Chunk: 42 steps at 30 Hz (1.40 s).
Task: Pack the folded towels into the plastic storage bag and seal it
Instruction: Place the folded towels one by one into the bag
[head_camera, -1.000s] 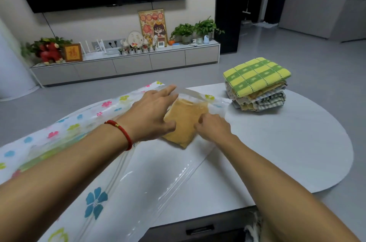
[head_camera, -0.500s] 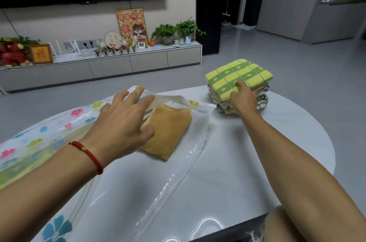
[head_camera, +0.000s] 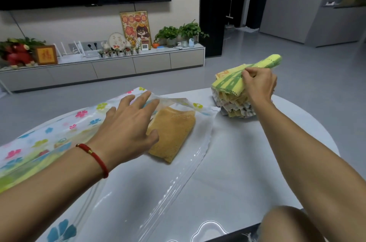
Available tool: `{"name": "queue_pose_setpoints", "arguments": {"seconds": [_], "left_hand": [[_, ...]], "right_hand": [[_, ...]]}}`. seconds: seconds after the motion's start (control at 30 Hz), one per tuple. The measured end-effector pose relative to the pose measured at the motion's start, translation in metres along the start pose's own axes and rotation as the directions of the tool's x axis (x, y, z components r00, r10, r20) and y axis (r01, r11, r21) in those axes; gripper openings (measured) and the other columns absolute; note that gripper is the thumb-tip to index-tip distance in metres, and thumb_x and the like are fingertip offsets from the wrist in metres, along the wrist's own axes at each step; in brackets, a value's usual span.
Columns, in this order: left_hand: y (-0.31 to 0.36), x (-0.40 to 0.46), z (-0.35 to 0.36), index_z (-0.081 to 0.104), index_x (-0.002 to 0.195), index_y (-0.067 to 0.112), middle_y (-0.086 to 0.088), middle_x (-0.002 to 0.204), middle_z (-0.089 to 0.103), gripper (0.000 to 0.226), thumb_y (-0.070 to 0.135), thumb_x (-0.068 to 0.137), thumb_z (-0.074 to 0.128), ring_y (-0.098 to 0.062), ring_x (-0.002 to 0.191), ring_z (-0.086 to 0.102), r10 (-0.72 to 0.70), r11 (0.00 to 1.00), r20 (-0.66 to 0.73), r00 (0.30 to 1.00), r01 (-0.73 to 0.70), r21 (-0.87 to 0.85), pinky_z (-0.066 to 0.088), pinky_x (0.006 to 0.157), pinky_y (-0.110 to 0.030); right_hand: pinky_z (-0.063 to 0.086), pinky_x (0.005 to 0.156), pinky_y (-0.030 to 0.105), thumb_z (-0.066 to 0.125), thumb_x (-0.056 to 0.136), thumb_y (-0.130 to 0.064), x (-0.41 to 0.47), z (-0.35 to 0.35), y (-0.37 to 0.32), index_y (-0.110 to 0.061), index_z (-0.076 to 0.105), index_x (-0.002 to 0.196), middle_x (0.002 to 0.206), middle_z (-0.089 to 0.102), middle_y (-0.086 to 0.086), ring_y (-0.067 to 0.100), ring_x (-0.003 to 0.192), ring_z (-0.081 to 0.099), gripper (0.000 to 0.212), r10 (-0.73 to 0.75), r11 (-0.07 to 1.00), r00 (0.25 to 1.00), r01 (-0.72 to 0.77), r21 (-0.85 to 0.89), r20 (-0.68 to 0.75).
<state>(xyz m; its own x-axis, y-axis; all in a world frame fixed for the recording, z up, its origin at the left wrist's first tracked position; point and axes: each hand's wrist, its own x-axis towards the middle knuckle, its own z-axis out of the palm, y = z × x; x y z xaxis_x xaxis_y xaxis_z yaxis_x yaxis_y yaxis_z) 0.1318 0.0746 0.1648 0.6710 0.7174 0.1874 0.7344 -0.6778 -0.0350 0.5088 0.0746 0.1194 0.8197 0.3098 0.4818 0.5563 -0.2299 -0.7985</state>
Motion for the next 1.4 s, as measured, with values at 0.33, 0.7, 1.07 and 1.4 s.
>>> {"name": "queue_pose_setpoints", "arguments": {"seconds": [0.33,0.7,1.07,1.4], "left_hand": [[0.001,0.001,-0.011,0.024,0.152,0.028,-0.003,0.163,0.019,0.079,0.039,0.084,0.061,-0.037,0.143,0.022,-0.058,0.995,0.058,0.997,0.063,-0.081,0.035,0.107,-0.063],[-0.008,-0.020,-0.023,0.035,0.145,0.037,0.003,0.144,0.048,0.070,0.038,0.082,0.065,-0.030,0.120,0.050,-0.022,1.000,0.127,0.992,0.023,-0.008,0.050,0.090,-0.053],[-0.023,0.001,-0.052,0.023,0.153,0.031,-0.001,0.154,0.040,0.083,0.031,0.082,0.068,-0.028,0.128,0.049,-0.046,0.999,0.096,0.994,0.044,0.020,0.046,0.101,-0.044],[-0.024,-0.004,-0.052,0.023,0.153,0.030,-0.001,0.152,0.042,0.079,0.031,0.086,0.065,-0.029,0.127,0.048,-0.003,1.000,0.061,0.998,0.002,0.019,0.048,0.098,-0.046]], "right_hand": [[0.059,0.054,0.033,0.069,0.092,-0.013,-0.105,-0.152,0.097,-0.007,0.073,0.101,0.096,0.075,0.021,0.027,0.064,0.073,0.012,0.576,0.747,0.578,-0.659,-0.086,0.578],[0.061,0.086,0.035,0.064,0.093,-0.008,-0.117,-0.156,0.079,-0.020,0.079,0.119,0.128,0.074,-0.001,0.025,0.112,0.073,0.032,0.218,0.804,0.283,-0.595,-0.007,0.934],[0.060,0.083,0.034,0.059,0.092,0.002,-0.214,-0.020,-0.072,-0.017,0.077,0.118,0.119,0.073,0.012,0.026,0.096,0.068,0.036,-0.229,0.723,-0.022,-0.673,0.155,0.973],[0.066,0.074,0.044,0.064,0.097,-0.005,-0.346,0.040,-0.061,-0.018,0.061,0.138,0.141,0.056,0.012,0.031,0.092,0.076,0.043,0.045,0.852,0.149,-0.522,0.040,0.988]]}}
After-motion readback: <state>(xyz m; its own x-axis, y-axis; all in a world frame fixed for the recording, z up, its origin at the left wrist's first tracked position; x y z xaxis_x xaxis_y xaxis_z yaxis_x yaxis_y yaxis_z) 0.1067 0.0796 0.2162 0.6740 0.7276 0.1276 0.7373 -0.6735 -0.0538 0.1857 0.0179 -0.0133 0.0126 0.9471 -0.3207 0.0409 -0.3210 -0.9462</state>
